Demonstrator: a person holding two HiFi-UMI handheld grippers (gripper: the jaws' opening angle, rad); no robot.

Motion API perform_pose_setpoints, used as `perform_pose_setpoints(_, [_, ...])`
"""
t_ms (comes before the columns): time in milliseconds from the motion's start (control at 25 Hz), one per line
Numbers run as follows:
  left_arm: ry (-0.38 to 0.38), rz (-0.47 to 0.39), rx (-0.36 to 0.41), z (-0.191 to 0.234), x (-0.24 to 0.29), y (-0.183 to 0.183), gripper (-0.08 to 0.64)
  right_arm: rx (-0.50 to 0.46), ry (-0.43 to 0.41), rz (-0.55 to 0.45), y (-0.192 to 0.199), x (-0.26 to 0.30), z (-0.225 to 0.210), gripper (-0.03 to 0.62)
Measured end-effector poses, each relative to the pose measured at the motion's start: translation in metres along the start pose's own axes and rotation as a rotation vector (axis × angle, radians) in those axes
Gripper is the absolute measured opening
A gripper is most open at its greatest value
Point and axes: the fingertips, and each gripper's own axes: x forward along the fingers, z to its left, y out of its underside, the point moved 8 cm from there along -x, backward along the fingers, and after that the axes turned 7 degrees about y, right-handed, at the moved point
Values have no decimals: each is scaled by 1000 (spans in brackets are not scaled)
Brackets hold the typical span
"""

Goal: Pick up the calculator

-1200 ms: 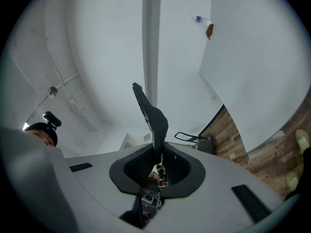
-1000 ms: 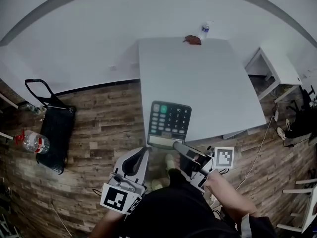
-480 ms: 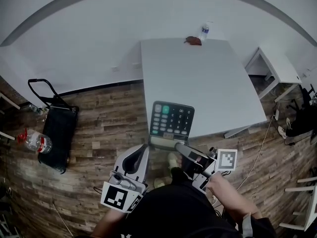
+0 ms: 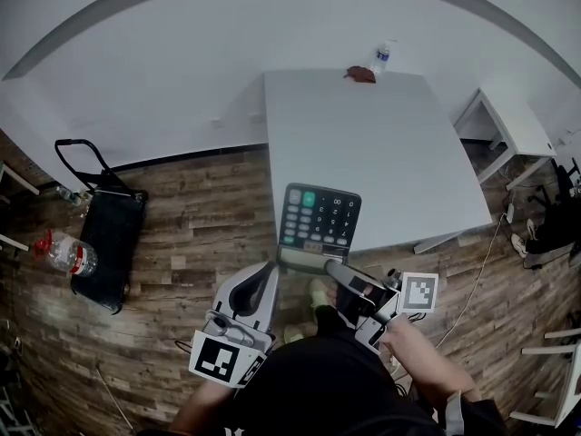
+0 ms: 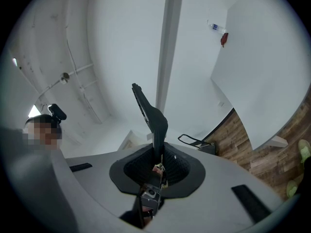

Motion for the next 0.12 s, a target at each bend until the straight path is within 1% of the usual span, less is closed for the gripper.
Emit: perform_pose_setpoints(120, [-1, -1, 1, 0, 2, 1, 5, -5, -2, 6, -1, 1, -1, 52])
